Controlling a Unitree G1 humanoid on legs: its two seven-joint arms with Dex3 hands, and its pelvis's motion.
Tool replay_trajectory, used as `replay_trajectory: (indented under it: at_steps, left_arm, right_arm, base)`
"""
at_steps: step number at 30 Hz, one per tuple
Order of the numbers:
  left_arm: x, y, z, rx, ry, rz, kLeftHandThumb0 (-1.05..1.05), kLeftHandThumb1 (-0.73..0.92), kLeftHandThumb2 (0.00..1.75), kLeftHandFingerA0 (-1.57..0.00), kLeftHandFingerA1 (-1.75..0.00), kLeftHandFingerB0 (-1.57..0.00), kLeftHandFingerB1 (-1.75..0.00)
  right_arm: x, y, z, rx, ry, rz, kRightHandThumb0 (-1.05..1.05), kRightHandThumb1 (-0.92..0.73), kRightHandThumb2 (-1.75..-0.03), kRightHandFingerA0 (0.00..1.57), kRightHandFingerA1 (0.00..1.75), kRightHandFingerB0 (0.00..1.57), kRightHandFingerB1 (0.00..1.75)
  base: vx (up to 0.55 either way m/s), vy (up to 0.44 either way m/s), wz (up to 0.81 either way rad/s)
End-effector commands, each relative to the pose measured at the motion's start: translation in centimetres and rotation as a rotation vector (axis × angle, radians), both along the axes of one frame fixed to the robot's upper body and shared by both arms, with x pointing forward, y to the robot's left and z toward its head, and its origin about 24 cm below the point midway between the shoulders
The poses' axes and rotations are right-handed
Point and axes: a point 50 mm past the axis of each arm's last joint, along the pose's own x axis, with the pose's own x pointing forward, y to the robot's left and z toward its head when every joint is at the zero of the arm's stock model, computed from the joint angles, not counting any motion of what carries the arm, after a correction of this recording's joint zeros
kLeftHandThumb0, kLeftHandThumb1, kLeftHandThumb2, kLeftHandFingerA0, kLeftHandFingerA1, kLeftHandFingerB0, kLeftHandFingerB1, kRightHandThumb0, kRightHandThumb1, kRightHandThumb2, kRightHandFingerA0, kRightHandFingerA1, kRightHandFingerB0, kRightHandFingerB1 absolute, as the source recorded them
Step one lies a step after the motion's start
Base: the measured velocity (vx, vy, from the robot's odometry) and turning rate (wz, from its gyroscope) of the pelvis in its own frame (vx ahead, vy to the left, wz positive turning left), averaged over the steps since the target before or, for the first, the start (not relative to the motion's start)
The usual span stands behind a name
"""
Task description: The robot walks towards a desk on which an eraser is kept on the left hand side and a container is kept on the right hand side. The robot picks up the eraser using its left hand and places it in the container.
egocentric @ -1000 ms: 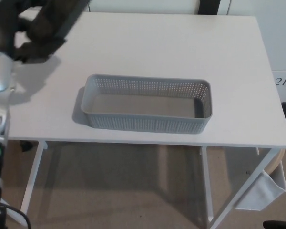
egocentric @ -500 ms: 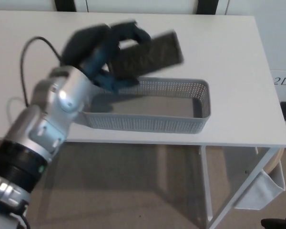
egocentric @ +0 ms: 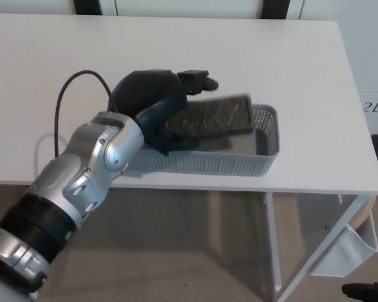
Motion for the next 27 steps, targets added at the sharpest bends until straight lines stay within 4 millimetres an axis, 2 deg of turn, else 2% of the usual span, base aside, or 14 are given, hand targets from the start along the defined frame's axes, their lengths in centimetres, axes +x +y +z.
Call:
replay_trajectory:
  at_steps: [1, 8, 13, 16, 17, 18, 19, 20, 21, 23, 24, 25, 26, 27]
  left_arm:
    - [-0.1, 1.1, 0.0, 0.164, 0.103, 0.026, -1.02, 0.70, 1.10, 0.00, 0.00, 0.00, -0.01]
    - [0.1, 1.5, 1.6, 0.155, 0.102, 0.023, -1.03, 0.73, 1.14, 0.00, 0.00, 0.00, -0.01]
    - [-2.0, 1.3, 4.0, 0.022, -0.005, -0.082, -0.99, 0.66, 1.04, 0.00, 0.00, 0.00, -0.07]
    - [-5.6, 0.8, 6.8, -0.075, -0.092, -0.243, -0.97, 0.66, 1.03, 0.00, 0.00, 0.00, -0.08]
    - [-8.5, 0.7, 8.8, -0.165, -0.101, -0.369, -0.94, 0.78, 0.64, 0.00, 0.00, 0.00, -0.18]
    - [-10.3, 0.9, 9.6, -0.178, -0.107, -0.418, -0.92, 0.61, 1.02, 0.00, -0.05, 0.00, -0.18]
    - [-10.4, 0.8, 9.6, -0.178, -0.103, -0.417, -0.92, 0.61, 1.02, 0.00, -0.05, 0.00, -0.18]
    - [-13.4, 1.2, 10.6, -0.232, -0.100, -0.497, -0.85, 0.56, 0.95, 0.00, -0.07, -0.04, -0.25]
    - [-15.2, 1.6, 10.7, -0.290, -0.064, -0.550, -0.86, 0.58, 0.71, 0.00, -0.10, -0.08, -0.29]
    - [-17.6, 2.3, 10.6, -0.381, 0.047, -0.629, -0.89, 0.57, 0.75, -0.01, -0.09, -0.08, -0.29]
    - [-18.3, 2.6, 10.4, -0.393, 0.091, -0.651, -0.82, 0.69, 0.61, 0.00, -0.21, -0.12, -0.30]
    - [-19.7, 3.1, 10.0, -0.420, 0.194, -0.693, -0.79, 0.53, 0.94, -0.01, -0.17, -0.08, -0.44]
    - [-20.7, 3.7, 9.4, -0.457, 0.286, -0.713, -0.84, 0.57, 0.90, -0.08, -0.38, -0.19, -0.43]
    - [-21.5, 4.3, 8.6, -0.513, 0.363, -0.723, -0.84, 0.56, 0.88, -0.20, -0.40, -0.27, -0.44]
  right_arm:
    - [0.4, -0.8, 0.5, -0.042, -0.005, 0.025, -0.25, -0.45, -0.53, 0.78, 0.57, 0.54, 0.49]
    - [1.1, -1.3, 1.0, -0.036, -0.020, 0.014, -0.23, -0.44, -0.52, 0.79, 0.58, 0.56, 0.50]
    - [1.0, -1.3, 1.0, -0.046, -0.016, 0.030, -0.26, -0.43, -0.52, 0.79, 0.58, 0.56, 0.50]
    - [1.2, -1.5, 0.9, -0.053, -0.008, 0.036, -0.25, -0.43, -0.52, 0.80, 0.58, 0.56, 0.50]
    - [1.5, -1.6, 1.1, -0.078, -0.003, 0.042, -0.33, -0.37, -0.64, 0.77, 0.63, 0.56, 0.56]
    - [1.3, -1.6, 0.9, -0.073, -0.002, 0.038, -0.32, -0.38, -0.63, 0.78, 0.64, 0.56, 0.56]
    - [1.2, -1.6, 0.9, -0.072, 0.002, 0.038, -0.32, -0.38, -0.63, 0.78, 0.64, 0.56, 0.56]
    - [1.0, -1.6, 0.8, -0.079, 0.007, 0.038, -0.25, -0.43, -0.52, 0.85, 0.59, 0.60, 0.50]
    - [0.9, -1.5, 0.7, -0.068, 0.007, 0.035, -0.27, -0.41, -0.52, 0.85, 0.59, 0.59, 0.51]
    - [0.9, -1.6, 0.7, -0.065, 0.000, 0.041, -0.29, -0.41, -0.52, 0.84, 0.59, 0.60, 0.51]
    - [0.8, -1.6, 0.7, -0.060, 0.002, 0.039, -0.30, -0.41, -0.52, 0.81, 0.59, 0.59, 0.51]
    - [0.7, -1.7, 0.7, -0.052, 0.007, 0.038, -0.30, -0.41, -0.52, 0.77, 0.58, 0.58, 0.51]
    - [0.6, -1.7, 0.7, -0.050, 0.009, 0.039, -0.30, -0.42, -0.52, 0.77, 0.58, 0.58, 0.51]
    - [0.7, -1.7, 0.8, -0.053, 0.008, 0.038, -0.29, -0.42, -0.52, 0.77, 0.58, 0.59, 0.51]
  base:
    - [0.00, 0.000, 0.00]
    - [0.00, 0.000, 0.00]
    - [0.00, 0.000, 0.00]
    - [0.00, 0.000, 0.00]
    - [0.00, 0.000, 0.00]
    - [0.00, 0.000, 0.00]
    - [0.00, 0.000, 0.00]
    - [0.00, 0.000, 0.00]
    - [0.00, 0.000, 0.00]
    - [0.00, 0.000, 0.00]
    - [0.00, 0.000, 0.00]
    - [0.00, 0.000, 0.00]
    - [0.00, 0.000, 0.00]
    - [0.00, 0.000, 0.00]
